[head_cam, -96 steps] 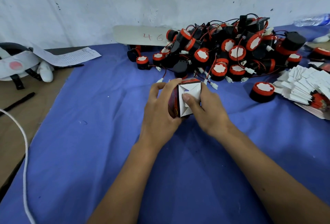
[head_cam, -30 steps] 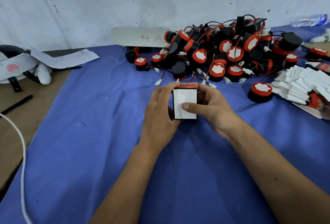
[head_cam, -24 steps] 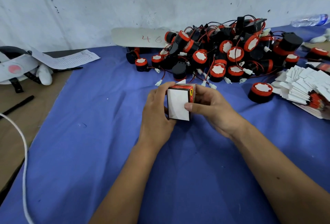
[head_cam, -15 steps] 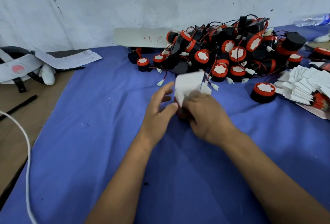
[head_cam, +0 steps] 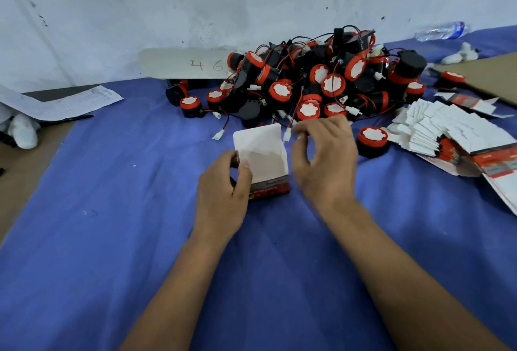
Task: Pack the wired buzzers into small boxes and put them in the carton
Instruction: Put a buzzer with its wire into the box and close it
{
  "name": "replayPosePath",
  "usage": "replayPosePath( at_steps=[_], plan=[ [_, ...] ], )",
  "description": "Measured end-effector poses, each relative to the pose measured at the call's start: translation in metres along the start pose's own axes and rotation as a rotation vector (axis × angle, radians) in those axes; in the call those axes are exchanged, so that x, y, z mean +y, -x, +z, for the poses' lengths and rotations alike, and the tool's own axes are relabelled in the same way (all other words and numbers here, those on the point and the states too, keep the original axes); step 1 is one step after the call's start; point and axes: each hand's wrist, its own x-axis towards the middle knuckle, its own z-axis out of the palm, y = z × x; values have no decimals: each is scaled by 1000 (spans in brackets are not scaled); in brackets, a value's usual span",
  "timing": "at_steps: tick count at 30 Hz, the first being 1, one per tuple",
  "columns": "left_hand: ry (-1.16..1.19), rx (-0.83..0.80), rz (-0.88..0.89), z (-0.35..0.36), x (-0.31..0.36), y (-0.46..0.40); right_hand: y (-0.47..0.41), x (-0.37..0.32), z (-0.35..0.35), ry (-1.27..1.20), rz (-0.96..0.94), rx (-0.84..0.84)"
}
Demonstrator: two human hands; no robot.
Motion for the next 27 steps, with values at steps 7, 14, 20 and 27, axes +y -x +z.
replayPosePath(
  at_steps=[7, 14, 20, 27],
  plan=[
    [16, 2, -15, 3, 1, 1, -11, 56, -10, 519, 648, -475],
    [-18, 81, -30, 0, -2, -2, -3, 32, 6, 382, 379, -459],
    [-35, 149, -87, -5, -5, -4, -2, 33, 9, 415, 220, -594],
    [-6, 135, -95, -7, -6, -4, -2, -6, -7, -222, 12, 46]
  ],
)
